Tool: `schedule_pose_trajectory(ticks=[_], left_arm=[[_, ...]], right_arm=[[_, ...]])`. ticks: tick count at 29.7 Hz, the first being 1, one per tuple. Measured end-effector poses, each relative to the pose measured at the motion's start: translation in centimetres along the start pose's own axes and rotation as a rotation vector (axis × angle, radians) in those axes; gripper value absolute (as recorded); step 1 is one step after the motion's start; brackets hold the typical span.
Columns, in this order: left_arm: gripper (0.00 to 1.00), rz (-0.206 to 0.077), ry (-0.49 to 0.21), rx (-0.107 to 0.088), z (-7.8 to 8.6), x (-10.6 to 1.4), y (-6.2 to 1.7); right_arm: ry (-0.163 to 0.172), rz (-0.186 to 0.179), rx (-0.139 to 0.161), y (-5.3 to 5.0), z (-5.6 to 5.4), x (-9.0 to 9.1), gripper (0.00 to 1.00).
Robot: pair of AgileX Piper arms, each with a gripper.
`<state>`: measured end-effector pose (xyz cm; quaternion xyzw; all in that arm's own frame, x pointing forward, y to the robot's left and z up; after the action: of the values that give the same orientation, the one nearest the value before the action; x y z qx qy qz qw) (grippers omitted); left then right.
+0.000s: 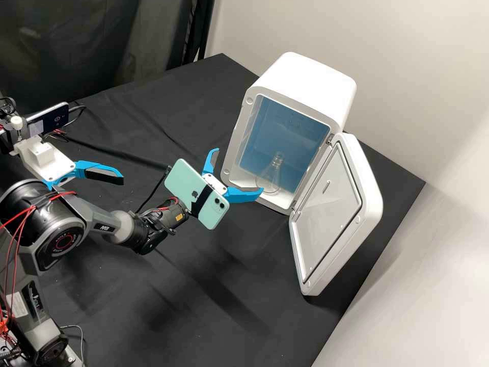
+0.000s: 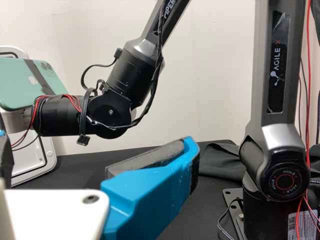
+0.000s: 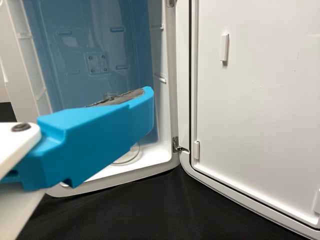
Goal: Take the flask out of the incubator
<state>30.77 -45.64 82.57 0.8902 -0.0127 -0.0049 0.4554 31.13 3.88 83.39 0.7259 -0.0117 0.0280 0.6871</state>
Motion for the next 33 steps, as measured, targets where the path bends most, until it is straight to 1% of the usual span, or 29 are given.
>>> schedule_pose_trajectory(ticks=[13,15,17,19,22,24,26,29,33], left_arm=[[1.0,0.0,0.0,0.0,0.0,0.0,0.0],[1.0,0.0,0.0,0.0,0.0,0.0,0.0],[1.0,0.0,0.0,0.0,0.0,0.0,0.0],[1.0,0.0,0.0,0.0,0.0,0.0,0.0],[1.0,0.0,0.0,0.0,0.0,0.0,0.0],[1.0,0.0,0.0,0.0,0.0,0.0,0.0],[1.0,0.0,0.0,0.0,0.0,0.0,0.0],[1.0,0.0,0.0,0.0,0.0,0.0,0.0],[1.0,0.0,0.0,0.0,0.0,0.0,0.0]], right_arm=[[0.0,0.0,0.0,0.0,0.0,0.0,1.0],[0.005,0.008,0.004,0.0,0.1,0.1,1.0],[0.004,0.021,0.003,0.1,0.5,0.2,1.0],[-0.007,0.026,0.002,0.0,1.1,0.4,1.0],[-0.052,0.005,0.002,-0.7,2.6,0.5,1.0],[-0.079,-0.012,0.002,-1.2,3.3,0.3,1.0],[-0.098,-0.026,0.002,-1.5,3.8,0.2,1.0],[-0.116,-0.042,0.002,-2.0,4.4,0.0,1.0],[-0.105,-0.034,0.001,-2.2,4.5,-0.2,1.0]])
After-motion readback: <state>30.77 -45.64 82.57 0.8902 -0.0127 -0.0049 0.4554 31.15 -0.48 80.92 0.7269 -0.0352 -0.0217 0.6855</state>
